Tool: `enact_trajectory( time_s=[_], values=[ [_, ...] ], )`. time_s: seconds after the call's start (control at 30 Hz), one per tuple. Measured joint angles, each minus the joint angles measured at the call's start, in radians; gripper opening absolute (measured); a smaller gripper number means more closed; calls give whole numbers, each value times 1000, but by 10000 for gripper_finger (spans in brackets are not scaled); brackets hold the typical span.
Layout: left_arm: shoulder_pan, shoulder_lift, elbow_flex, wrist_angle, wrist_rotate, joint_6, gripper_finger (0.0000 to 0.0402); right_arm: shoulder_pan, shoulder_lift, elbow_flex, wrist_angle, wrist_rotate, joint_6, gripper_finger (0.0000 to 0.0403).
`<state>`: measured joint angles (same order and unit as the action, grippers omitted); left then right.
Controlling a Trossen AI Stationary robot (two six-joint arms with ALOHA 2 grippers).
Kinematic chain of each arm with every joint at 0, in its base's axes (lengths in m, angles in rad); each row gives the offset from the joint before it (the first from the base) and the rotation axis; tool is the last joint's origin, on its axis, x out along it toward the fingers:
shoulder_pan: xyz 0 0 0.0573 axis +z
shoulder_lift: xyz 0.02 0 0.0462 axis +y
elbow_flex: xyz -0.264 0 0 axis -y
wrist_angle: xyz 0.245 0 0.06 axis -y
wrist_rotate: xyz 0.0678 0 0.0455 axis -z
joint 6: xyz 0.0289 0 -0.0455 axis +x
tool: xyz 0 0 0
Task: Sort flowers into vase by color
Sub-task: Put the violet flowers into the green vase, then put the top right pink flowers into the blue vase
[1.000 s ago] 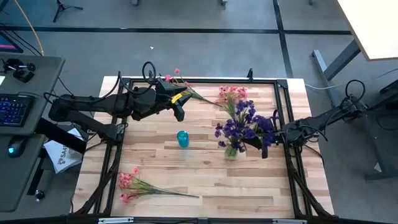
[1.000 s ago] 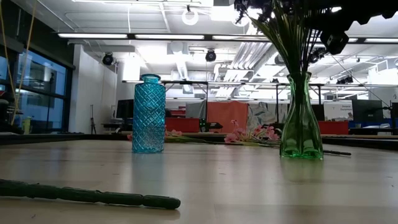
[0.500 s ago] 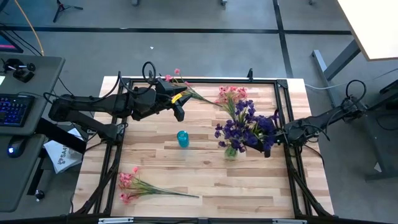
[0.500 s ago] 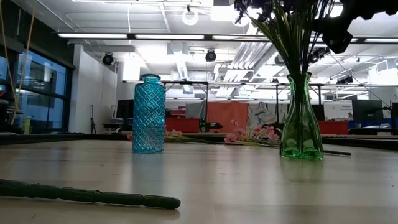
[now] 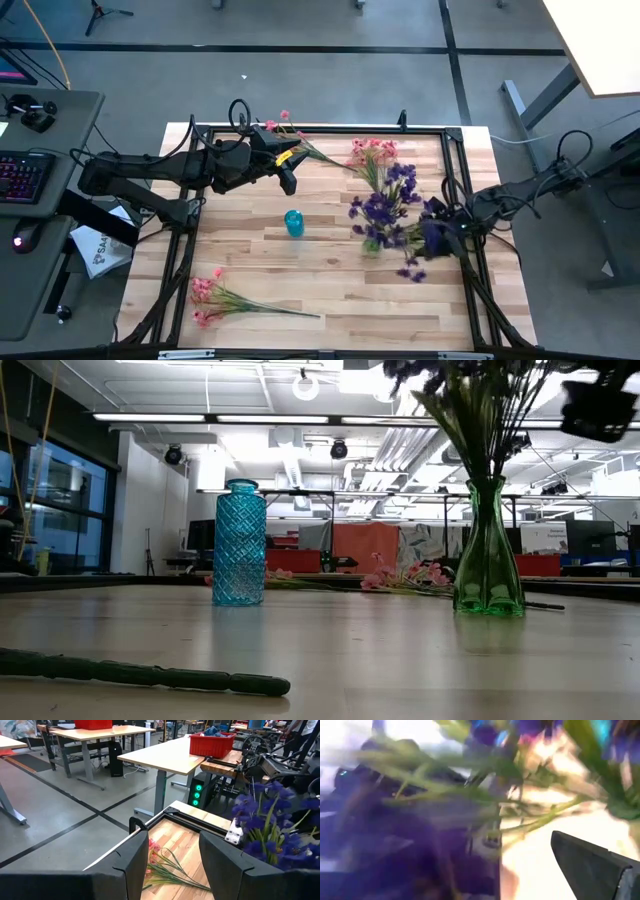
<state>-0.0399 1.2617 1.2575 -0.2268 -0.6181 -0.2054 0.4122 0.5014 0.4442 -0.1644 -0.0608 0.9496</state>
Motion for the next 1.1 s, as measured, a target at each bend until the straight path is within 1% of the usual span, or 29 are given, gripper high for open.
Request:
enact_trajectory(
  time_s=[0.2, 0.33, 0.43, 0.53, 0.63, 0.73, 0.8, 0.83, 0.87, 0.93, 1.0, 1.03, 1.1],
  values=[
    [1, 0, 0, 0, 0, 0, 163, 0, -63, 0, -89, -143, 148, 371],
    [7, 0, 0, 0, 1, 0, 163, 0, -97, 0, -87, -239, 209, 371],
    [11, 0, 0, 6, 0, 0, 163, 0, -132, 0, -33, -279, 251, 371],
    [14, 0, 1, 20, 1, 1, 163, 0, -171, -1, 81, -287, 258, 371],
    [20, 0, 1, 39, 1, 27, 163, 0, -205, -1, 247, -250, 249, 371],
    [20, 0, 1, 77, 1, 52, 163, 0, -232, -1, 411, -159, 185, 371],
    [22, 0, 1, 101, 1, 68, 163, 0, -246, -1, 481, -86, 120, 371],
    [24, 0, 1, 116, 1, 78, 163, 0, -251, -1, 502, -35, 71, 371],
    [28, 0, 1, 132, 1, 86, 163, 0, -254, 0, 512, 39, 7, 371],
    [34, 0, 1, 162, 1, 102, 163, 0, -254, 0, 502, 249, -135, 371],
    [44, 0, 1, 183, 1, 123, 163, 0, -238, 0, 492, 513, -284, 371],
    [50, 0, 1, 188, 0, 132, 163, 0, -227, 0, 503, 640, -356, 371],
    [65, 0, 1, 189, 0, 138, 163, -2, -203, -1, 578, 876, -501, 371]
  ],
)
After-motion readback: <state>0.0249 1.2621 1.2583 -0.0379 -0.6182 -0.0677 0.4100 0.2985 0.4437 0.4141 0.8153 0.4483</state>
